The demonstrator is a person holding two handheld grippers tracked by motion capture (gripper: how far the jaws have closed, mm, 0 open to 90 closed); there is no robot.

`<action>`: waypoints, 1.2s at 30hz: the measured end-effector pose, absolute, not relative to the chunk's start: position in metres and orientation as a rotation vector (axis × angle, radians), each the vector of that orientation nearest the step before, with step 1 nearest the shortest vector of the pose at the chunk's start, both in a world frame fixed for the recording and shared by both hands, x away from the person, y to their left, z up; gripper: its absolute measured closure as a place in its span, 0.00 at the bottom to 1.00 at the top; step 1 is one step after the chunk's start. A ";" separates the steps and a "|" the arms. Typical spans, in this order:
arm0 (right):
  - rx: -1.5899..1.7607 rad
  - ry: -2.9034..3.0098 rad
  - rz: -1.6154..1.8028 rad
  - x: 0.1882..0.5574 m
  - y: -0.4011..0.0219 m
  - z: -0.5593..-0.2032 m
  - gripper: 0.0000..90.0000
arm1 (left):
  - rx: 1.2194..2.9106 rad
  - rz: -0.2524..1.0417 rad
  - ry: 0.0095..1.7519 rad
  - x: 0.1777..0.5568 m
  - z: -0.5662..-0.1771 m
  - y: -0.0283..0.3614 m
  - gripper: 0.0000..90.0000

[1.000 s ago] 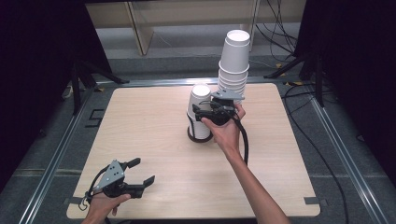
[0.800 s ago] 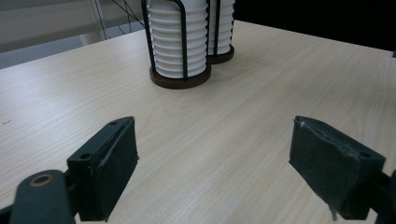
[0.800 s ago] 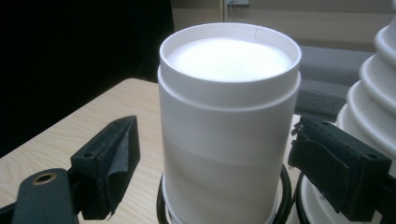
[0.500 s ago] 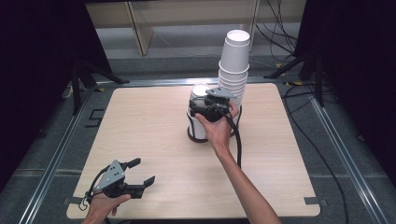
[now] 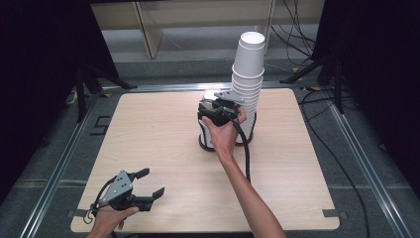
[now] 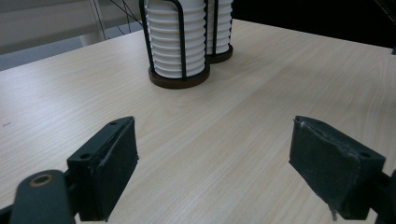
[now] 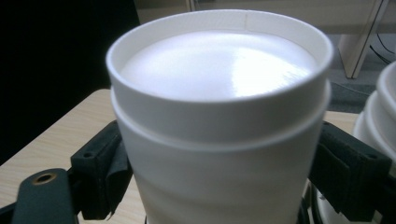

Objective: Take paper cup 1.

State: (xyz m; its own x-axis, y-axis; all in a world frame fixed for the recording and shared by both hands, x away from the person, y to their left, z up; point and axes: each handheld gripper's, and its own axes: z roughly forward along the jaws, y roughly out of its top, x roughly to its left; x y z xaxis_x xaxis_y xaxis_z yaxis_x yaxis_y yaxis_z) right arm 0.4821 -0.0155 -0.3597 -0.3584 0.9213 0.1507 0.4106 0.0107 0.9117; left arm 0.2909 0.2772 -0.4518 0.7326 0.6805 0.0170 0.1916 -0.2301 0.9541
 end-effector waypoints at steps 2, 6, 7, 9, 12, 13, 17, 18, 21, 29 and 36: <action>1.365 1.786 1.343 0.483 -0.014 -0.359 0.20 | 1.779 0.526 0.686 0.291 -0.452 0.277 0.17; 1.351 1.787 1.325 0.483 -0.013 -0.359 0.22 | 1.782 0.526 0.686 0.291 -0.452 0.277 0.17; 1.338 1.789 1.314 0.481 -0.012 -0.356 0.22 | 1.783 0.527 0.687 0.291 -0.452 0.278 0.17; 1.325 1.773 1.324 0.478 -0.014 -0.351 0.23 | 1.785 0.524 0.684 0.291 -0.452 0.278 0.17; 1.288 1.760 1.326 0.473 -0.015 -0.341 0.23 | 1.799 0.534 0.691 0.291 -0.451 0.278 0.17; 1.288 1.760 1.326 0.473 -0.015 -0.341 0.23 | 1.791 0.533 0.687 0.291 -0.452 0.278 0.17; 1.236 1.742 1.378 0.464 -0.012 -0.316 0.23 | 1.789 0.525 0.689 0.292 -0.452 0.277 0.17; 1.211 1.734 1.397 0.460 -0.012 -0.304 0.23 | 1.787 0.528 0.689 0.292 -0.452 0.277 0.17; 1.190 1.733 1.405 0.457 -0.012 -0.294 0.23 | 1.808 0.529 0.695 0.290 -0.452 0.278 0.17; 1.141 1.736 1.537 0.442 -0.022 -0.271 0.23 | 1.802 0.521 0.699 0.292 -0.452 0.278 0.17; 1.065 1.840 1.658 0.411 -0.029 -0.270 0.23 | 1.779 0.511 0.704 0.293 -0.454 0.277 0.17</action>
State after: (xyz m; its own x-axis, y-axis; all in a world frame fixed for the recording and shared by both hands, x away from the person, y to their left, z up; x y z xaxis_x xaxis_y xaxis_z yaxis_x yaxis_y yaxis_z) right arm 0.4110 -0.0289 -0.2697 -0.6056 0.7778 0.1683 0.2479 -0.0166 0.9687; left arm 0.2926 0.2773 -0.4539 0.7299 0.6836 -0.0021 0.2099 -0.2212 0.9524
